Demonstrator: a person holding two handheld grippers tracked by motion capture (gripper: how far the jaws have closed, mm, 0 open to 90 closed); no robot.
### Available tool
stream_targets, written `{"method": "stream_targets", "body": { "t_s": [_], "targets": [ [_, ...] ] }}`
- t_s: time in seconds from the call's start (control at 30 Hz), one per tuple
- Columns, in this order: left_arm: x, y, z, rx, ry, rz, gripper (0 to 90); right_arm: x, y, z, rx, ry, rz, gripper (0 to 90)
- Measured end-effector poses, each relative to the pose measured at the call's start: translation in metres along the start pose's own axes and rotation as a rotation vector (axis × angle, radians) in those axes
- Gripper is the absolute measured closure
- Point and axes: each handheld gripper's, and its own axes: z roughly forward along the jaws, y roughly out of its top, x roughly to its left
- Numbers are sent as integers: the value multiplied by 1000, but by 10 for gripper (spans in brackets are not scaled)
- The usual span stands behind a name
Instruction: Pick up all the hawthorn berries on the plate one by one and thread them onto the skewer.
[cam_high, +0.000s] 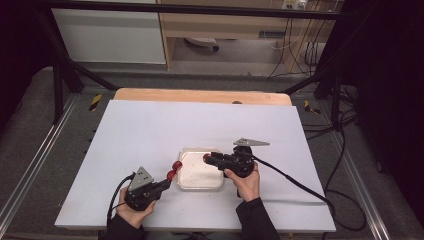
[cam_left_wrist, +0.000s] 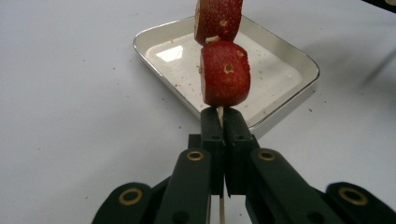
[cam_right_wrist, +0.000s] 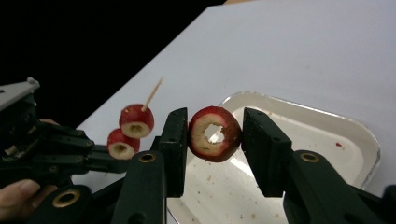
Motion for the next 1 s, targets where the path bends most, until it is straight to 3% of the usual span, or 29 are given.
{"method": "stream_targets", "body": {
  "t_s": [0.37, 0.77, 1.0],
  "targets": [
    [-13, 12, 7, -36, -19, -23, 882, 4, 11, -8, -140, 28, 47, 622],
    [-25, 20, 14, -56, -46, -17, 882, 4, 18, -12, -216, 41, 83, 622],
    [-31, 23, 17, -63, -55, -34, 882, 5, 19, -12, -262, 35, 90, 622]
  ]
}}
